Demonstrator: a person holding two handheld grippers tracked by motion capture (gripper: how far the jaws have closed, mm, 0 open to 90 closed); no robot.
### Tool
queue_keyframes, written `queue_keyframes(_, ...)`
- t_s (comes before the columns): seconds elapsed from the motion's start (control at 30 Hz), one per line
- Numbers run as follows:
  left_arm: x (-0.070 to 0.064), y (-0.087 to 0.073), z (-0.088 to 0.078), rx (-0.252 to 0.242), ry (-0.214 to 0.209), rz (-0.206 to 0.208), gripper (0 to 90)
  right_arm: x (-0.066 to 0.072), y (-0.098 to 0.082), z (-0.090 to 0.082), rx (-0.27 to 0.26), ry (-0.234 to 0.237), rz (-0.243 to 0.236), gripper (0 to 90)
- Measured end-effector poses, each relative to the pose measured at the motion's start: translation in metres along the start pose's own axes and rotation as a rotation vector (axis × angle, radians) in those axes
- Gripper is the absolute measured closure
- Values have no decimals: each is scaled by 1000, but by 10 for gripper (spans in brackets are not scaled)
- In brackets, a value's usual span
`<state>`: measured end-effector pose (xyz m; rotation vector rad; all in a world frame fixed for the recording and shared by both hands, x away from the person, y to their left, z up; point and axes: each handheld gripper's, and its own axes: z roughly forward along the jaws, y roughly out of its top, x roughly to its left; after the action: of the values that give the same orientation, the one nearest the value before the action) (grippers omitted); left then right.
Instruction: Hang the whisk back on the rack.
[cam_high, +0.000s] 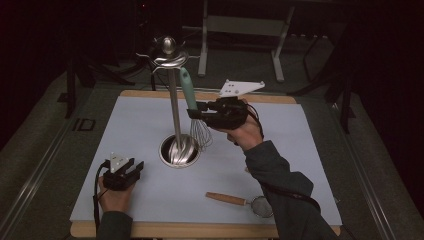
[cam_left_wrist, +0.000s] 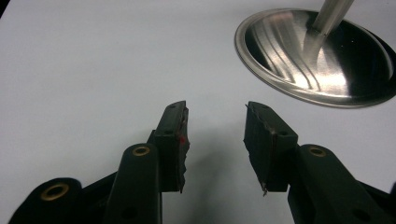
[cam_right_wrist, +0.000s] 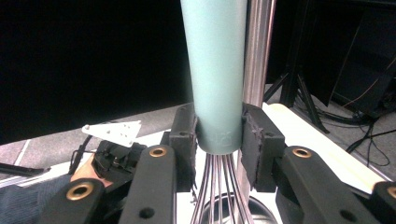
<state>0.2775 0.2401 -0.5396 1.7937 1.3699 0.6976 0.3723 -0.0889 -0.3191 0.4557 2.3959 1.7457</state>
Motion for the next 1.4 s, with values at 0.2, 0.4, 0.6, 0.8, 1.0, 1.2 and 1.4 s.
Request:
queue_keyframes(0.2,0,0,0,0,0,0,594,-2,1,-1,-1,-7,7,648)
queue_keyframes(0.4,0,0,0,-2,0,-1,594,-3,1,-2,-4,-1,18,652)
queue_keyframes(0.6,0,0,0,-2,1,-1,594,-2,2,-3,-4,-1,18,655)
queue_keyframes(0.8,0,0,0,0,1,1,593,-1,3,-3,0,-5,8,672)
queue_keyframes(1.0,0,0,0,-1,0,0,592,-1,3,-3,4,-9,12,679)
queue_keyframes(1.2,0,0,0,0,3,-3,592,-2,0,-8,40,-36,-24,695)
queue_keyframes(1.4,0,0,0,0,4,-1,593,-3,-5,-15,101,-87,-56,694)
